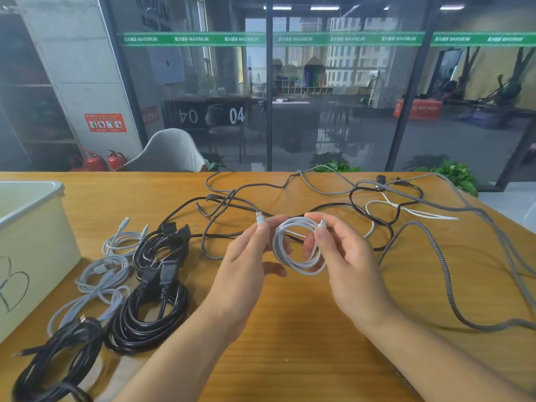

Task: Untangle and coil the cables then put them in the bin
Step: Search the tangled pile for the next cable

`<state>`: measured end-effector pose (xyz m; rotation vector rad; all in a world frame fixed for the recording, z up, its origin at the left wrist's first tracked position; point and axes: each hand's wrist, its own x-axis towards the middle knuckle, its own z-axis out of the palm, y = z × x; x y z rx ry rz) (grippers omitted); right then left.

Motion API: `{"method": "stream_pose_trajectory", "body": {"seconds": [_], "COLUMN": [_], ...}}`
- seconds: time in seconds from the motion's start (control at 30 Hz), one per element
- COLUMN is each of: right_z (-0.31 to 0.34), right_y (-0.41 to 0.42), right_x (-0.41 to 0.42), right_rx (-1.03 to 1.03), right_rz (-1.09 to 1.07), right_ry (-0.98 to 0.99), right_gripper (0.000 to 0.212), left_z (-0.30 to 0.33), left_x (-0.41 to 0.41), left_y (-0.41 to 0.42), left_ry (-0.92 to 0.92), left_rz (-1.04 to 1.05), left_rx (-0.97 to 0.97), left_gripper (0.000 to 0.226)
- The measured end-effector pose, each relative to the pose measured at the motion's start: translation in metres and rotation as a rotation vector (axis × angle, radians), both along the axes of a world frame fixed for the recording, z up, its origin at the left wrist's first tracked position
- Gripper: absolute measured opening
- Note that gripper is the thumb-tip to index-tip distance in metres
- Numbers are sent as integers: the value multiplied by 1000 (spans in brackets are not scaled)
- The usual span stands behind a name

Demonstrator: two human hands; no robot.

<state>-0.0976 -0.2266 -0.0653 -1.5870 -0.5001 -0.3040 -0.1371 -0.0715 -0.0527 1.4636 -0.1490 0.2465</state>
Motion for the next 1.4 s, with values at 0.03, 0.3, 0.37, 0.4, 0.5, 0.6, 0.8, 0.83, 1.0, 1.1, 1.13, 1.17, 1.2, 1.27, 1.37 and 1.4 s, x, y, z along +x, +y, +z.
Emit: {"method": "stream_pose_trajectory", "body": {"seconds": [0.03,0.3,0.37,0.4,0.5,0.6,0.8,0.83,1.0,1.1,1.13,1.17,1.2,1.27,1.37,1.4], "right_z": [2,9,11,11,12,11,9,8,7,8,8,8,8,7,5,4], "right_y": [-2,-7,-7,-8,-9,-9,-8,-8,-8,-9,-9,-9,-9,-9,-9,-9], "right_x": [1,-1,-2,-2,-1,0,0,0,1,2,2,2,3,3,4,4], "right_rx": [-2,102,118,118,125,120,122,123,99,85,82,83,86,87,74,72], "right_rz": [-5,65,80,80,72,60,41,44,42,21,15,12,11,11,14,18], "right_ry": [-13,19,18,16,22,32,64,71,93,79,77,78,81,87,89,92], "right_gripper": [23,26,26,26,26,26,24,24,24,24,24,24,24,23,23,22], "left_z": [-1,-3,-2,-2,-1,-1,7,8,11,8,8,7,7,6,2,1], "left_x": [1,5,5,4,2,1,-3,-4,-5,-1,0,0,0,0,2,2], "left_y": [2,9,10,10,10,8,7,7,8,9,9,9,8,7,8,8], "left_ry": [8,-6,-19,-30,-58,-55,-73,-77,-85,-49,-34,-21,-17,-27,-36,-31], "left_rz": [18,165,155,133,54,14,-33,-41,-79,-70,-72,-66,-49,-2,16,7], "left_rx": [15,63,126,153,214,275,212,190,133,134,108,78,58,61,78,68], "left_gripper": [42,18,17,14,15,30,23,21,30,33,34,35,33,33,48,49]}}
